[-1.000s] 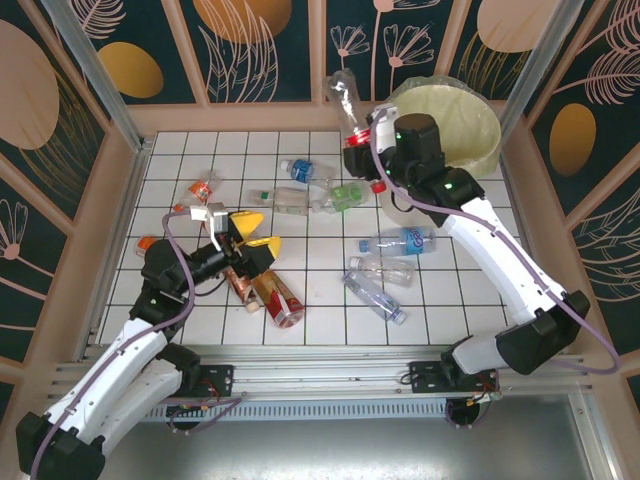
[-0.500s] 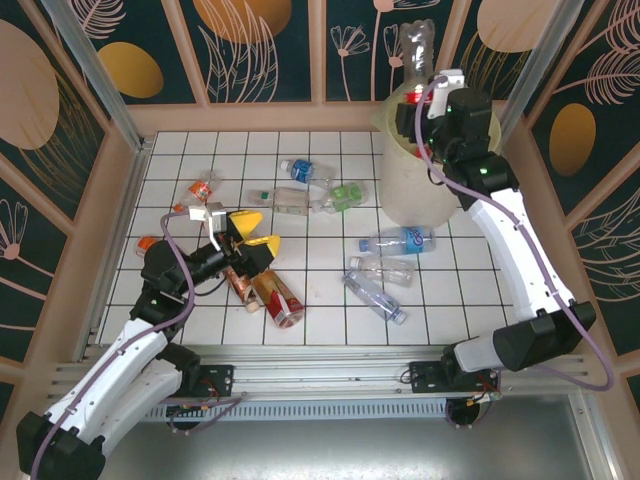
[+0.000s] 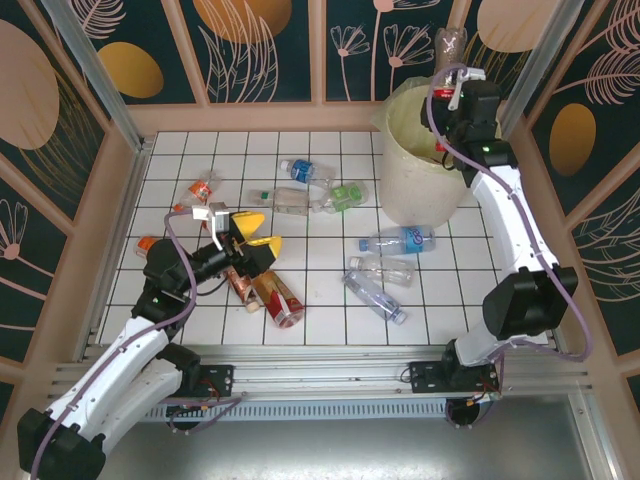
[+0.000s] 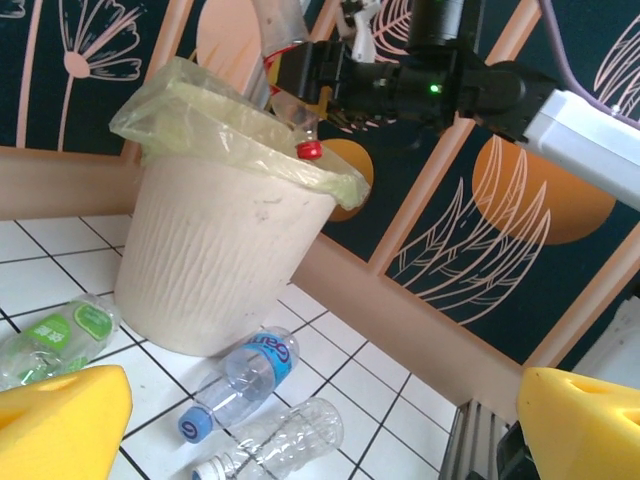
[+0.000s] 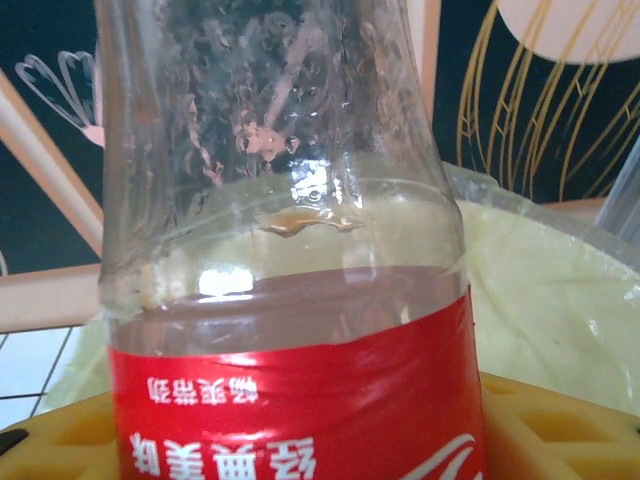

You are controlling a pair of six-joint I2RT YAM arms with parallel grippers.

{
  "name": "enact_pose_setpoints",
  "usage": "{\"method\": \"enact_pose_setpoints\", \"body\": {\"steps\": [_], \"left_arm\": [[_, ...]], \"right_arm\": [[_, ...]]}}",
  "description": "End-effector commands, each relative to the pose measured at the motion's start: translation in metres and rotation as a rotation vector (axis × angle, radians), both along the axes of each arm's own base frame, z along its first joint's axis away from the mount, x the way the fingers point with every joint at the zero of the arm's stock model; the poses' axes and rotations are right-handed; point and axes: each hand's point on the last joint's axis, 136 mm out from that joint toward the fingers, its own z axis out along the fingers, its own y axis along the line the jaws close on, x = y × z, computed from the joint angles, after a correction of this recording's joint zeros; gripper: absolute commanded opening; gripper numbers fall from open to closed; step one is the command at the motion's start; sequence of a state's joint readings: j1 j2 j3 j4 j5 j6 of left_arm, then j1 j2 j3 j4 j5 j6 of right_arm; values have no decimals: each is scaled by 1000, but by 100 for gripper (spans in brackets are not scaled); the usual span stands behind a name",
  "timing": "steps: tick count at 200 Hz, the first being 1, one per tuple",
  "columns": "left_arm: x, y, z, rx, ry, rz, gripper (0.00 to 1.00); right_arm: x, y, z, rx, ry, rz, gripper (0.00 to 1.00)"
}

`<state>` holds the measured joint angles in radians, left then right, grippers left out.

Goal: Put the plastic bottles in the bin

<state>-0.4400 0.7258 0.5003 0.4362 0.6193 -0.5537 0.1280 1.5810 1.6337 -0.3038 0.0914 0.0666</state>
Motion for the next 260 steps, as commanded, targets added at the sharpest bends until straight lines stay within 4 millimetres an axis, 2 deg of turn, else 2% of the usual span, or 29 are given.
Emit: {"method": "enact_pose_setpoints", "body": {"steps": [1, 53, 140, 218, 260], "left_arm": [[-6, -5, 8, 9, -23, -46, 99], [-8, -9, 6, 22, -14, -76, 98], [-13, -12, 6, 35, -24, -113, 99], [-13, -13, 4, 44, -18, -114, 99], [-12, -13, 4, 44, -18, -110, 99]], "right_arm": [[2, -4, 1, 49, 10, 2, 62], [-1, 1, -46, 73, 120, 68, 62], [-7, -2, -102, 169, 325, 116, 62], [-7, -2, -131, 240, 467, 127, 62], [-3, 0, -133, 264, 470, 138, 71]]}}
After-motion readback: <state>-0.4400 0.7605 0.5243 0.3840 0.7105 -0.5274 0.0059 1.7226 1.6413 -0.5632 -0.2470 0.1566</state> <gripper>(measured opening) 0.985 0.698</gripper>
